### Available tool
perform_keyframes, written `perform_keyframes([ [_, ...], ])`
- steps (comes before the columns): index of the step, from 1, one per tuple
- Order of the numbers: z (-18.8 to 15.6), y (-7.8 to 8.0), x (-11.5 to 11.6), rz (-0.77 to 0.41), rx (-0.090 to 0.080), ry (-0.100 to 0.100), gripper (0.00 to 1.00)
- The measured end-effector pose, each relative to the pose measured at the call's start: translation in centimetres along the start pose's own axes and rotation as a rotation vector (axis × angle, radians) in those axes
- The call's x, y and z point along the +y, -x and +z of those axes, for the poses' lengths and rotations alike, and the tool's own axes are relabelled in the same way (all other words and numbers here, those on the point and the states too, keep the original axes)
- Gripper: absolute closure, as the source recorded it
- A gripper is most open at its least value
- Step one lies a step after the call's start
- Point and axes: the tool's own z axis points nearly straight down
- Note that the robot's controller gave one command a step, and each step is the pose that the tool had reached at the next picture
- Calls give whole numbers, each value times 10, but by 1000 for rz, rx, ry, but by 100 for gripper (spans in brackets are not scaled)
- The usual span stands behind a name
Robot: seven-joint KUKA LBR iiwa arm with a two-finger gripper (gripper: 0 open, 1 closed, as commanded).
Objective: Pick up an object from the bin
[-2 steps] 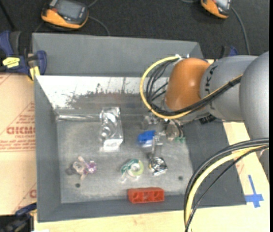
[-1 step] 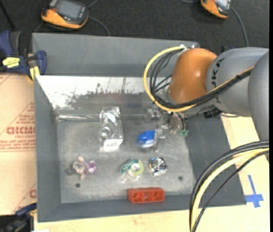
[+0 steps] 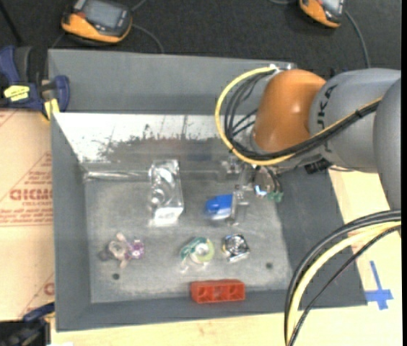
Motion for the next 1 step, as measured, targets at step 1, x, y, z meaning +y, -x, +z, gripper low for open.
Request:
perform_keyframes([
  [1,40,-8,7,25,10,3,0],
])
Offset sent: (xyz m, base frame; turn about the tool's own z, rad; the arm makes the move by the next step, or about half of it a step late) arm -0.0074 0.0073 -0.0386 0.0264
